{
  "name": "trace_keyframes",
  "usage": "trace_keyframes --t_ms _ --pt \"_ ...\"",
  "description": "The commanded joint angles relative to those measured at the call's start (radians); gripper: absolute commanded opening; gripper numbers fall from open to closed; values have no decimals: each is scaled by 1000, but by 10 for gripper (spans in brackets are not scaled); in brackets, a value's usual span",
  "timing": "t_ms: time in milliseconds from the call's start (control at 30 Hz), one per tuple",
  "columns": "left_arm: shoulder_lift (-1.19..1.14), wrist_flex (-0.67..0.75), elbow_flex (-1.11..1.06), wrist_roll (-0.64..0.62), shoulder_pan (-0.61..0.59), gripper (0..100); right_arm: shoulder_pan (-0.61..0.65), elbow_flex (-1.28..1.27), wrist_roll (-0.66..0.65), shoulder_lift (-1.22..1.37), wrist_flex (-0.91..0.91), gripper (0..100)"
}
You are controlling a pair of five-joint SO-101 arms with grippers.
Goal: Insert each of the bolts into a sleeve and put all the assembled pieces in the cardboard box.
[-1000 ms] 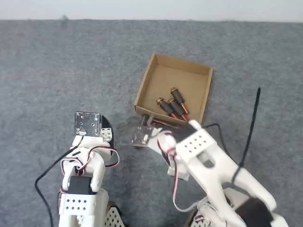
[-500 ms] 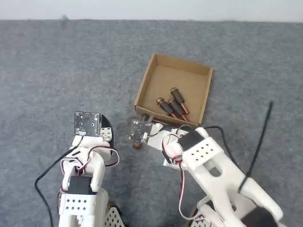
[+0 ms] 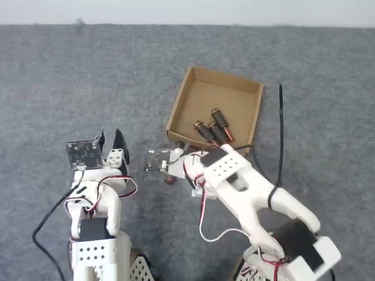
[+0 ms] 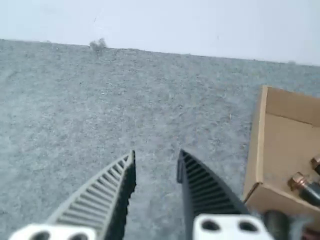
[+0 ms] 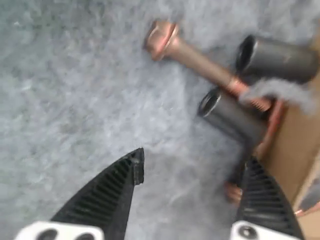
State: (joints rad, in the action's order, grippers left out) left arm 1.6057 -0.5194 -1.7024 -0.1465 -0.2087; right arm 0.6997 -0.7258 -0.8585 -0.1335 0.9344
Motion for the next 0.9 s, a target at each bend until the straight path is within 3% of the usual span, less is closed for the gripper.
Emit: trace_keyframes --t_ms 0,133,300,467,567,700,867 --pt "-80 94 12 -9 -3 160 2 87 -49 -10 -1 285" --pt "-232 244 12 -11 -2 160 5 141 -126 -2 91 285" --pt "-388 354 41 -12 -5 159 4 158 -170 1 64 284" --pt "-468 364 77 -12 -6 159 4 158 -249 2 56 284" --pt "-476 364 82 -12 -6 159 4 158 -282 44 48 233" --pt "-476 364 82 -12 -6 159 2 161 -287 140 -27 210" --pt "-476 364 82 -12 -6 159 1 236 -287 209 8 210"
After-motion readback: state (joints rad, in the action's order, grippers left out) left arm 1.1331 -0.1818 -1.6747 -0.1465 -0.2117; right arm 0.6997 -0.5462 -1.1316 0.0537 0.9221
